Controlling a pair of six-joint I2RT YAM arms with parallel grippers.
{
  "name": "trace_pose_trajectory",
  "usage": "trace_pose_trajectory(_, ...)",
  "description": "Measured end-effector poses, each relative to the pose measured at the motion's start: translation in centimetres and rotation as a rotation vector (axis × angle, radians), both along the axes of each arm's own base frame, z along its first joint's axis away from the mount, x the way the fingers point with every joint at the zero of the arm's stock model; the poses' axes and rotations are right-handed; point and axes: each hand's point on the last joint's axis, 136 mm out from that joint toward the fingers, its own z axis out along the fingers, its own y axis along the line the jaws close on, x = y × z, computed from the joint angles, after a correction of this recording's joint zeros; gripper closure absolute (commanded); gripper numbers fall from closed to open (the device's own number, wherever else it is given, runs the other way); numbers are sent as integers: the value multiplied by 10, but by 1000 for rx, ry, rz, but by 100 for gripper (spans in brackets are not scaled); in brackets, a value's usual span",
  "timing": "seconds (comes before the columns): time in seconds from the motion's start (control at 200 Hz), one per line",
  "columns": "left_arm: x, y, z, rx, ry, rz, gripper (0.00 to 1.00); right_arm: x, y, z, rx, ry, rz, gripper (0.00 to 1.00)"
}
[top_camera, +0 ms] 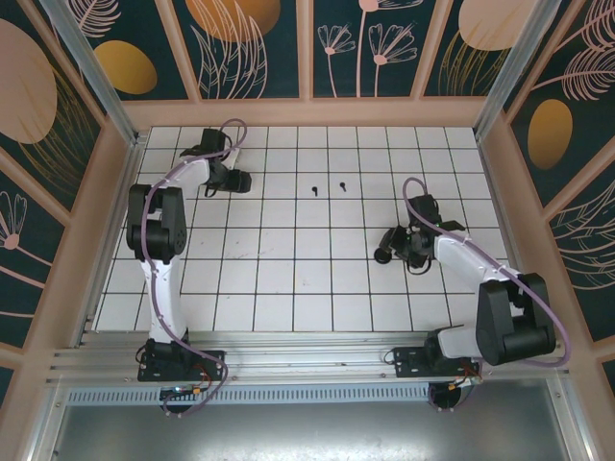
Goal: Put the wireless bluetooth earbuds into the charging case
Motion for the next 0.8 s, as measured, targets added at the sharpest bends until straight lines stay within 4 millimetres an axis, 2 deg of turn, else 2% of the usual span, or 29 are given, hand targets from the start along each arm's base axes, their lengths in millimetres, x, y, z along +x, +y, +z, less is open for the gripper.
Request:
trace_pose_trajectory(0.225, -22, 0, 29, -23, -36, -4, 29, -7, 13, -16, -19, 58, 49, 41)
trace_pose_trajectory(0.415, -40, -6, 40, -77, -54, -10, 28, -7, 18, -26, -41, 90, 76, 36)
trace_pose_trajectory(0.801, -66, -23, 50, -189, -67, -30, 27, 27, 40, -4, -152, 15, 327, 27)
